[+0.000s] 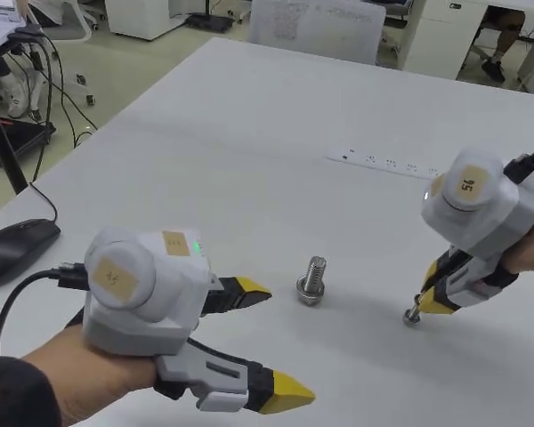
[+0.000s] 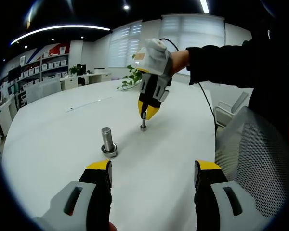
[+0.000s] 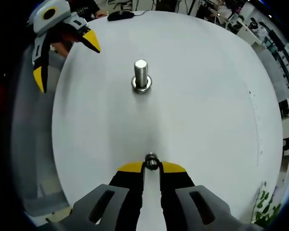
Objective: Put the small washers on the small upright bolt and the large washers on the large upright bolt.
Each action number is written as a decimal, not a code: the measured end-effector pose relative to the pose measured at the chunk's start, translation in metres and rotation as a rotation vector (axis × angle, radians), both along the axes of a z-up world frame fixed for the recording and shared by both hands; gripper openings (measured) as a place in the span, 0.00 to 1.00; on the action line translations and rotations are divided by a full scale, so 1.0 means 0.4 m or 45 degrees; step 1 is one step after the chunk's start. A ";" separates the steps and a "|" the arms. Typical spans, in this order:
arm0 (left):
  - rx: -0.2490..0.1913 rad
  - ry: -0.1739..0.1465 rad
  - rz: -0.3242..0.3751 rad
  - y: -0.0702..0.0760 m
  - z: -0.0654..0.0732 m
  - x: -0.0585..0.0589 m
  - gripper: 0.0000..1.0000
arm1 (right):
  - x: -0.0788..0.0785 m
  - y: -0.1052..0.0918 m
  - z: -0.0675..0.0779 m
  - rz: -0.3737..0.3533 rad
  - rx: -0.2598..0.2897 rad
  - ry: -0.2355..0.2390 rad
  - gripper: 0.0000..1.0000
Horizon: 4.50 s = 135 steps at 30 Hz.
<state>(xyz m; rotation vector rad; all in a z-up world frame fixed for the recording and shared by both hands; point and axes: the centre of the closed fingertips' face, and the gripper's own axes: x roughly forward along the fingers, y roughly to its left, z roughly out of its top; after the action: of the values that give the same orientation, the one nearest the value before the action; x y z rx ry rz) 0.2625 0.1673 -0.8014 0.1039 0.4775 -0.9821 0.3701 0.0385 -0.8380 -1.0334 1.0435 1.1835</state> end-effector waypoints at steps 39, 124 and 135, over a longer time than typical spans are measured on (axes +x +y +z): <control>0.005 0.014 0.000 -0.004 -0.009 0.004 0.69 | 0.017 -0.006 -0.073 -0.007 -0.019 0.013 0.14; -0.028 -0.008 0.088 0.036 0.031 0.020 0.79 | -0.106 -0.006 0.080 -0.365 0.690 -0.278 1.00; -0.026 0.012 0.070 0.029 0.032 0.008 0.87 | -0.149 -0.034 0.074 -0.445 0.736 -0.277 1.00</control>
<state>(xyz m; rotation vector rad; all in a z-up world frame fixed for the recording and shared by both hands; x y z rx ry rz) 0.2656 0.1791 -0.7887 0.0677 0.4762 -0.9339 0.3106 0.0249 -0.8083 -0.4852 0.6187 0.9724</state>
